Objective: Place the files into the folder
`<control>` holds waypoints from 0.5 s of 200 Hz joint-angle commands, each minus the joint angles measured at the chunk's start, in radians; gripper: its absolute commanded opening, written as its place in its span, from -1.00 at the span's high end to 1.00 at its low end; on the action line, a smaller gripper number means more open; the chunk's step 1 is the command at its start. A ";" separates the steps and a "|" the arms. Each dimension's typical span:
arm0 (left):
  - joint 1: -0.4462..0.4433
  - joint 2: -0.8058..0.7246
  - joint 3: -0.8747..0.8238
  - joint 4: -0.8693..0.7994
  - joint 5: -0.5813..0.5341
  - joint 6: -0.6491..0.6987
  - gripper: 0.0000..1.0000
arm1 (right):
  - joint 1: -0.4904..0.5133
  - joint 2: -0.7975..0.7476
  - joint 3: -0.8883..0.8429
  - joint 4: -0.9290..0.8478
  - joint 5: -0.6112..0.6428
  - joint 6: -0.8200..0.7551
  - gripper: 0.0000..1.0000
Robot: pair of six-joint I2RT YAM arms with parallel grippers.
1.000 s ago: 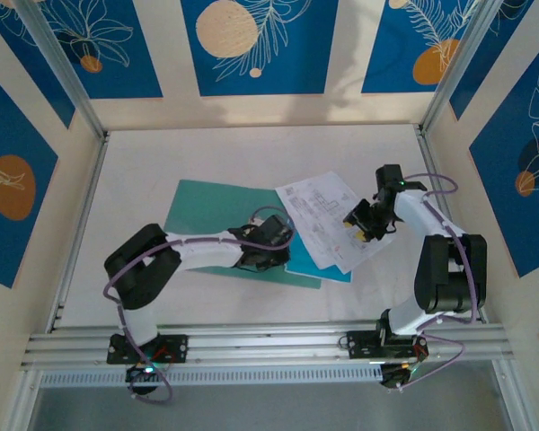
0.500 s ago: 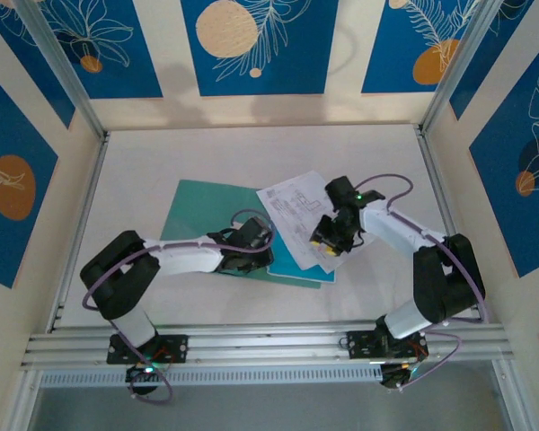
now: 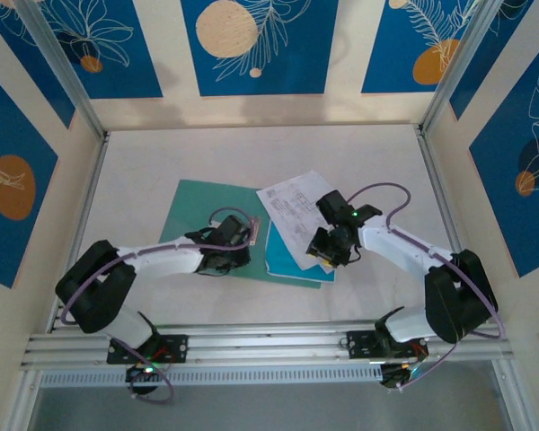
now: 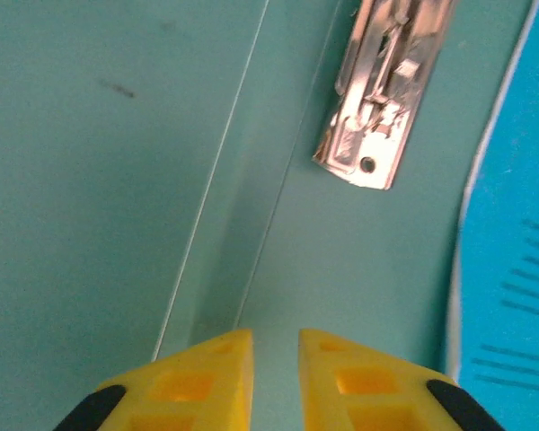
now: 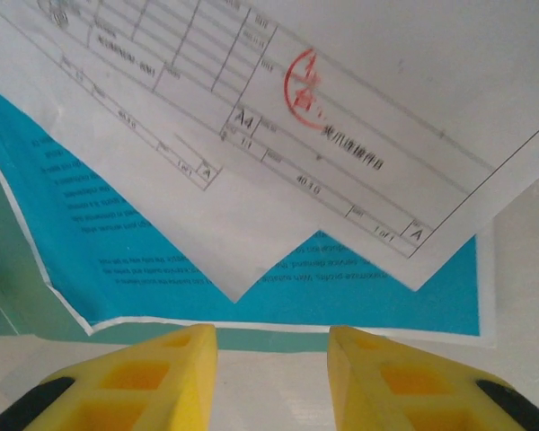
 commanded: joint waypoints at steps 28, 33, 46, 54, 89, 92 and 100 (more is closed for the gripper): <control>-0.006 0.137 -0.003 0.141 0.099 0.025 0.70 | -0.208 -0.013 0.022 -0.024 -0.093 -0.129 0.23; -0.010 0.152 -0.001 0.159 0.104 0.020 0.71 | -0.233 -0.009 0.025 -0.024 -0.104 -0.144 0.23; -0.026 0.187 0.018 0.191 0.112 0.009 0.73 | -0.293 0.003 0.033 -0.023 -0.122 -0.175 0.23; -0.039 0.207 0.038 0.196 0.113 0.004 0.73 | -0.332 0.013 0.039 -0.021 -0.132 -0.190 0.22; -0.079 0.252 0.103 0.189 0.096 -0.009 0.74 | -0.478 0.109 0.087 0.005 -0.181 -0.238 0.23; -0.081 0.250 0.105 0.183 0.091 -0.009 0.74 | -0.487 0.120 0.094 0.006 -0.181 -0.239 0.23; -0.085 0.238 0.109 0.170 0.076 -0.007 0.72 | -0.505 0.150 0.113 0.011 -0.184 -0.243 0.24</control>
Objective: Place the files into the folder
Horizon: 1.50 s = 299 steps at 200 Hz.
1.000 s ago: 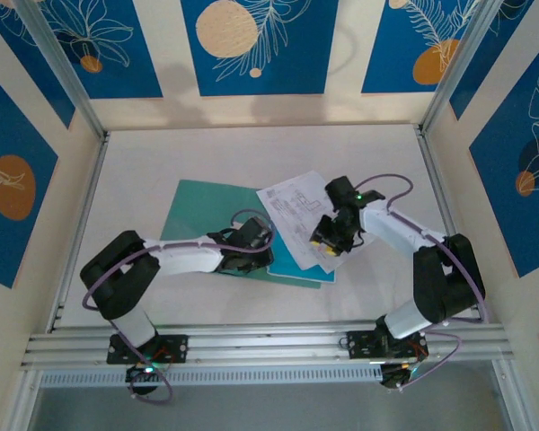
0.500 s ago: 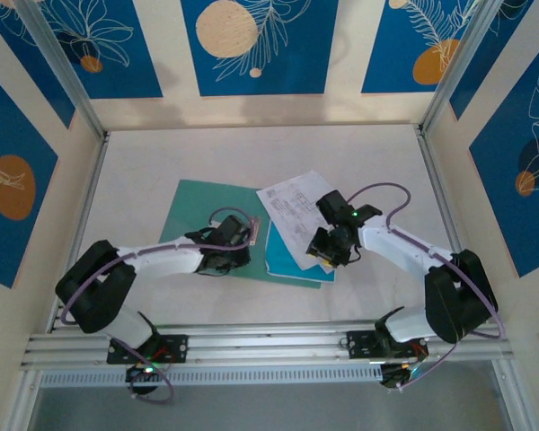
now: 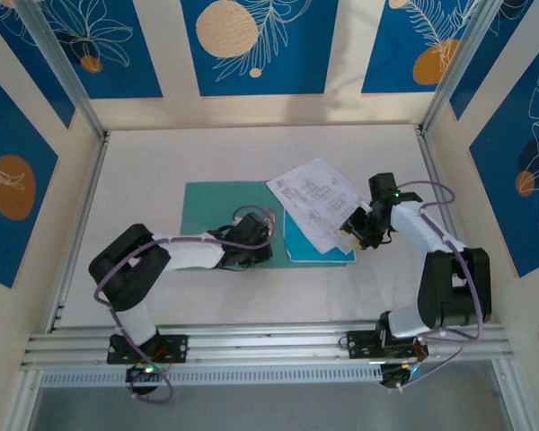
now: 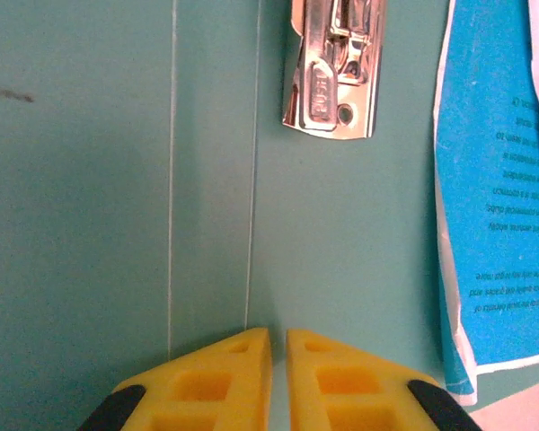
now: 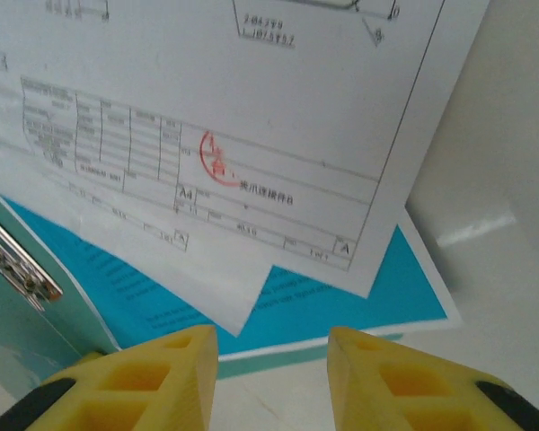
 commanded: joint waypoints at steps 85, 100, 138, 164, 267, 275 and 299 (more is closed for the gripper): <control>-0.076 0.061 0.230 -0.032 0.048 -0.044 0.38 | -0.098 0.385 0.242 -0.051 -0.015 -0.062 0.37; -0.084 0.117 0.297 -0.010 0.066 -0.055 0.35 | -0.095 0.394 0.219 -0.054 -0.017 -0.066 0.39; -0.115 0.262 0.480 -0.011 0.084 -0.078 0.25 | -0.096 0.335 0.135 -0.035 -0.044 -0.057 0.39; -0.126 0.338 0.518 0.016 0.082 -0.120 0.25 | -0.096 0.298 0.102 -0.029 -0.064 -0.047 0.39; -0.137 0.383 0.473 0.096 0.069 -0.184 0.26 | -0.087 0.268 0.038 0.006 -0.130 -0.012 0.39; -0.137 0.387 0.470 0.099 0.067 -0.187 0.28 | -0.087 0.263 0.034 0.006 -0.132 -0.010 0.39; -0.136 0.385 0.450 0.107 0.058 -0.195 0.31 | -0.087 0.253 0.030 0.001 -0.130 -0.013 0.40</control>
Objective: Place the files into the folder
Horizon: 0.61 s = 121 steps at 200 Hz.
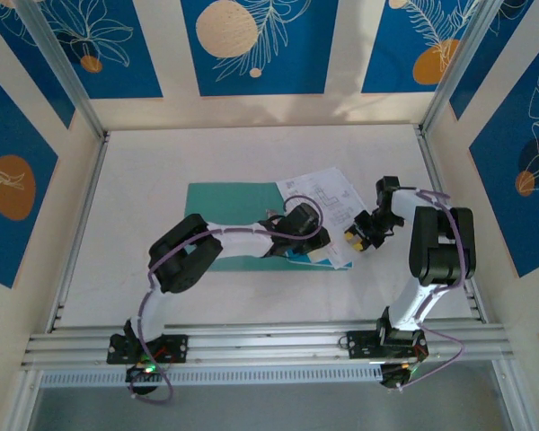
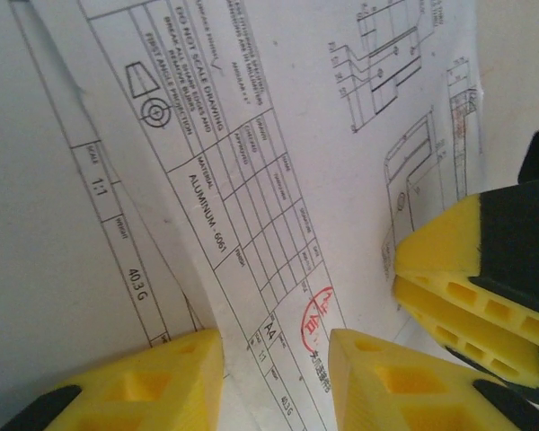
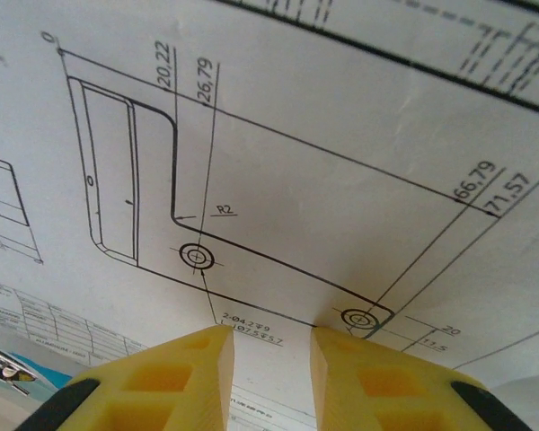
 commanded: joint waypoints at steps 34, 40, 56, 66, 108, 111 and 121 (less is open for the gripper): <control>-0.010 -0.030 -0.078 0.022 -0.061 -0.037 0.29 | 0.003 -0.026 -0.023 -0.020 -0.021 0.010 0.39; -0.011 -0.039 -0.089 0.019 -0.073 -0.044 0.29 | 0.003 -0.026 -0.025 -0.020 -0.021 0.010 0.39; -0.010 -0.054 -0.114 0.027 -0.093 -0.070 0.28 | 0.003 -0.031 -0.028 -0.019 -0.021 0.014 0.40; -0.011 -0.055 -0.123 0.036 -0.101 -0.084 0.28 | 0.006 -0.036 -0.031 -0.019 -0.021 0.017 0.40; -0.009 -0.005 -0.075 0.047 -0.078 -0.099 0.28 | 0.021 -0.042 -0.046 -0.011 -0.033 0.024 0.40; -0.009 0.000 -0.073 0.049 -0.077 -0.100 0.28 | 0.021 -0.042 -0.047 -0.010 -0.035 0.025 0.39; -0.009 0.009 -0.070 0.056 -0.075 -0.105 0.29 | 0.024 -0.044 -0.058 -0.003 -0.044 0.029 0.39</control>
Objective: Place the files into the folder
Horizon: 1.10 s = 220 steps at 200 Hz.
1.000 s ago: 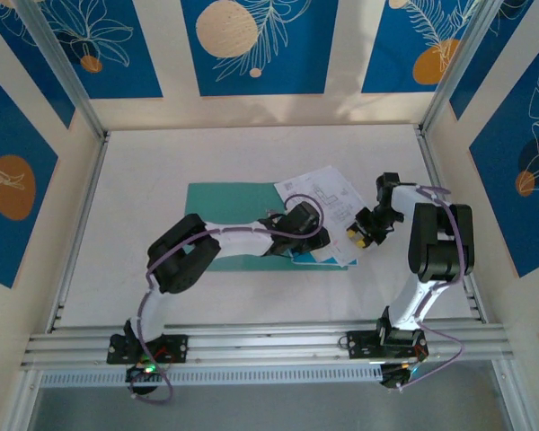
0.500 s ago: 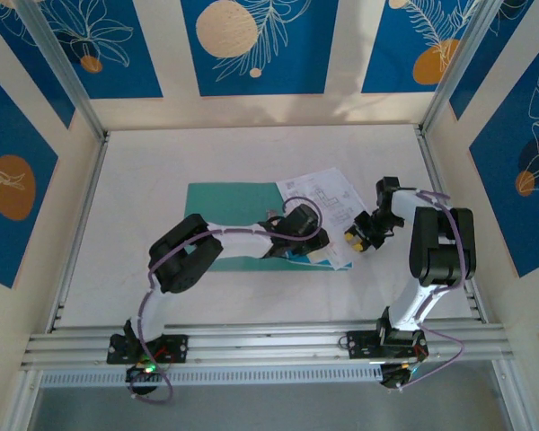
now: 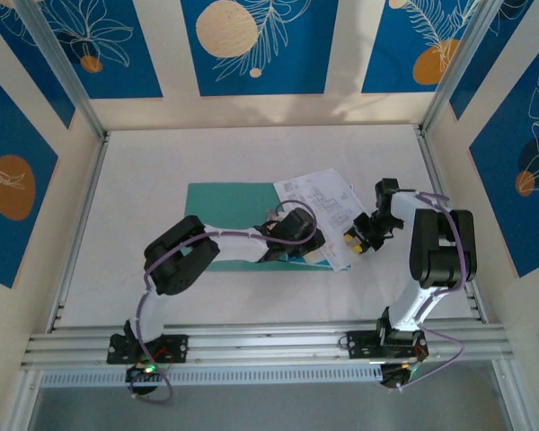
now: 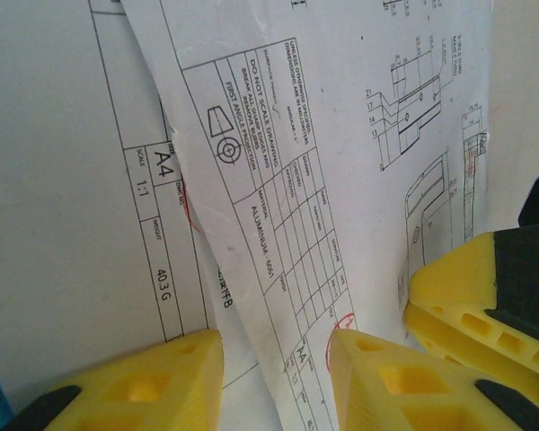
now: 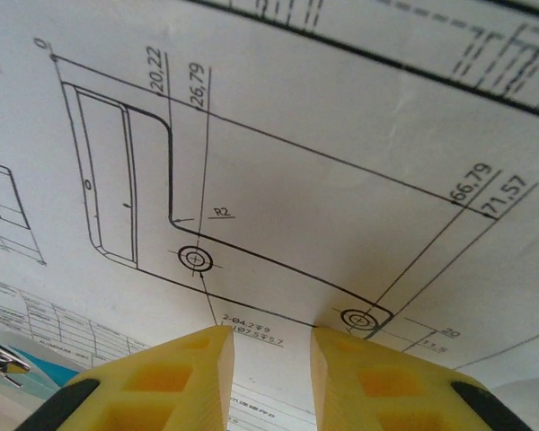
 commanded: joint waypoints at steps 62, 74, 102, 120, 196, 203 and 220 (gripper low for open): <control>-0.005 0.031 -0.015 0.034 -0.034 -0.040 0.41 | 0.028 -0.045 -0.053 -0.002 -0.047 0.030 0.39; -0.005 0.027 -0.020 0.042 -0.038 -0.040 0.46 | 0.028 -0.049 -0.056 -0.004 -0.047 0.029 0.39; -0.005 0.024 -0.019 0.055 -0.036 -0.037 0.60 | 0.031 -0.066 -0.060 -0.009 -0.039 0.030 0.39; -0.005 0.022 -0.018 0.054 -0.036 -0.035 0.70 | 0.028 -0.067 -0.061 -0.011 -0.034 0.030 0.39; -0.005 -0.017 -0.031 0.041 -0.042 -0.024 1.00 | 0.019 -0.195 -0.053 0.007 -0.038 0.032 0.07; -0.005 -0.028 -0.030 0.028 -0.042 -0.020 1.00 | 0.018 -0.231 -0.052 0.006 -0.033 0.034 -0.01; 0.001 -0.063 -0.031 -0.016 -0.040 -0.006 1.00 | 0.018 -0.325 -0.048 -0.002 -0.009 0.033 -0.15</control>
